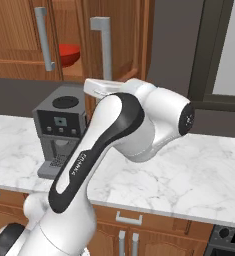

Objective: Move the bowls from the cabinet to the plates on the dining table.

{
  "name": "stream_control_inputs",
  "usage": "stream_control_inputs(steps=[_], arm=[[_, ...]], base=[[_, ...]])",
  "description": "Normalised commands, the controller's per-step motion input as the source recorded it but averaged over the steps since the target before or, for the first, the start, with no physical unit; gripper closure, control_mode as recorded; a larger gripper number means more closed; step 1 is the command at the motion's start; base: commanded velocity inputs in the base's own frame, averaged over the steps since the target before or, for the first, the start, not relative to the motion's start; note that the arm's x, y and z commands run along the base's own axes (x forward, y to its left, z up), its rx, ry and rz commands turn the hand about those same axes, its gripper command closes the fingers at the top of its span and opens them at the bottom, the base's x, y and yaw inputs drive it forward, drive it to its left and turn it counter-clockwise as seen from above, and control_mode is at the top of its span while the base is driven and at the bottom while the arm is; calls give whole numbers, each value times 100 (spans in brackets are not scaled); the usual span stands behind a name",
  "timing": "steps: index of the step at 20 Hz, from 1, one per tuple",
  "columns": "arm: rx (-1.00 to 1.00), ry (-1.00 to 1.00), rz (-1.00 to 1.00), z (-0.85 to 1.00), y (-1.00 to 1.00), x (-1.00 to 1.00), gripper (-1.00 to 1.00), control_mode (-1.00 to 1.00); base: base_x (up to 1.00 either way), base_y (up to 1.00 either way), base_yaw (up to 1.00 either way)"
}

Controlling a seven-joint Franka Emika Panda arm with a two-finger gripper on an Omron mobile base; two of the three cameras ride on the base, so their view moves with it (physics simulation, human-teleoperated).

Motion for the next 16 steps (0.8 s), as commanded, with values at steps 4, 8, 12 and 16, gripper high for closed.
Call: stream_control_inputs(steps=[4,8,12,16], arm=[[1,0,9,-25,-38,13,100,-100],[1,0,10,-27,-32,23,100,-100],[1,-1,9,-27,-32,28,100,-100],[0,-5,8,-28,-32,39,100,-100]], base=[[0,0,0],[0,0,0],[0,0,0],[0,0,0]])
